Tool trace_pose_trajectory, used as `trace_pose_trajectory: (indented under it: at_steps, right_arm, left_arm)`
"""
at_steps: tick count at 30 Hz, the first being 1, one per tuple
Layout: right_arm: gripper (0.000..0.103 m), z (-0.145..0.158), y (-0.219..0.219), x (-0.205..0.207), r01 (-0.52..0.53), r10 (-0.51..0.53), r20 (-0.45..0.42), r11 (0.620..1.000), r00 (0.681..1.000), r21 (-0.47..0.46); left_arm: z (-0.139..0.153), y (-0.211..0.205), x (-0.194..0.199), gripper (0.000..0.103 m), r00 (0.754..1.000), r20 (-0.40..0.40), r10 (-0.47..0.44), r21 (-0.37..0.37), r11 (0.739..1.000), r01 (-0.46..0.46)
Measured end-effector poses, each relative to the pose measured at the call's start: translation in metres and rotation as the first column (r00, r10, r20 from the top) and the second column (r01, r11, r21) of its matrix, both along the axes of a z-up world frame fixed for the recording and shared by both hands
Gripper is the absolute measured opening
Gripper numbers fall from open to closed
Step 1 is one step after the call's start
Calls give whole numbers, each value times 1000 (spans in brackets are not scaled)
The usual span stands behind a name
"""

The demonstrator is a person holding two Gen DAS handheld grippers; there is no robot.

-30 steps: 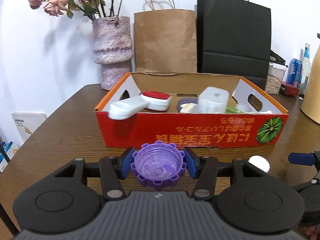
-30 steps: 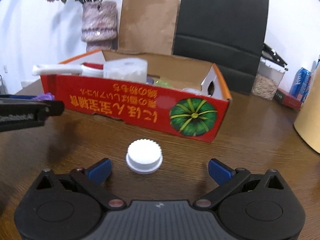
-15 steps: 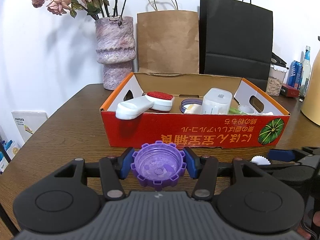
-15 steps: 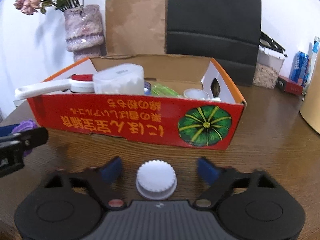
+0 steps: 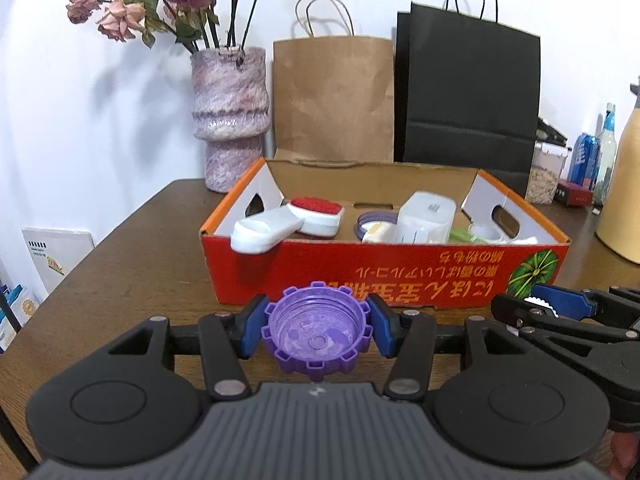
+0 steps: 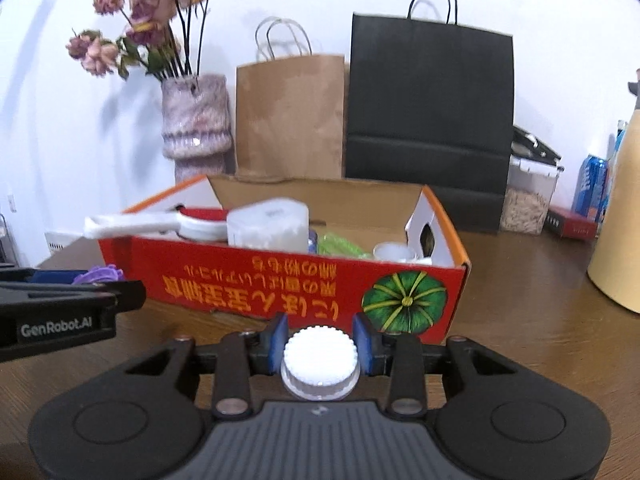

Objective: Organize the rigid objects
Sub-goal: 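Carry the purple cap and white cap with both tools over the red box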

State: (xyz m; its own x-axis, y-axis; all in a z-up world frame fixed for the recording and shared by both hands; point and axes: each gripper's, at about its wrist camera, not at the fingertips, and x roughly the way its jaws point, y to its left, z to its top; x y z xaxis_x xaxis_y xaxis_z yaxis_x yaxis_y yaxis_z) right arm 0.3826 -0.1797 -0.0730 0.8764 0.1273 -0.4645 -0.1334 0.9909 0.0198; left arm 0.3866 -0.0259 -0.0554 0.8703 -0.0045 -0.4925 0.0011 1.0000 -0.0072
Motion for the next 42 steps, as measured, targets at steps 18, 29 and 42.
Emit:
trace_pose_trajectory:
  at_steps: [18, 29, 42]
  right_arm:
    - [35, 50, -10, -26, -1, -10, 225, 999, 974, 51]
    - [35, 63, -17, -7, 15, -21, 267, 1000, 964, 25]
    - [35, 65, -30, 34, 38, -45, 276, 999, 960, 30]
  left_arm:
    - [46, -8, -18, 54, 988, 153, -4, -31, 999, 9]
    - [72, -16, 0, 54, 972, 232, 33, -78, 997, -15]
    - [71, -25, 49, 54, 976, 208, 62, -116, 992, -38]
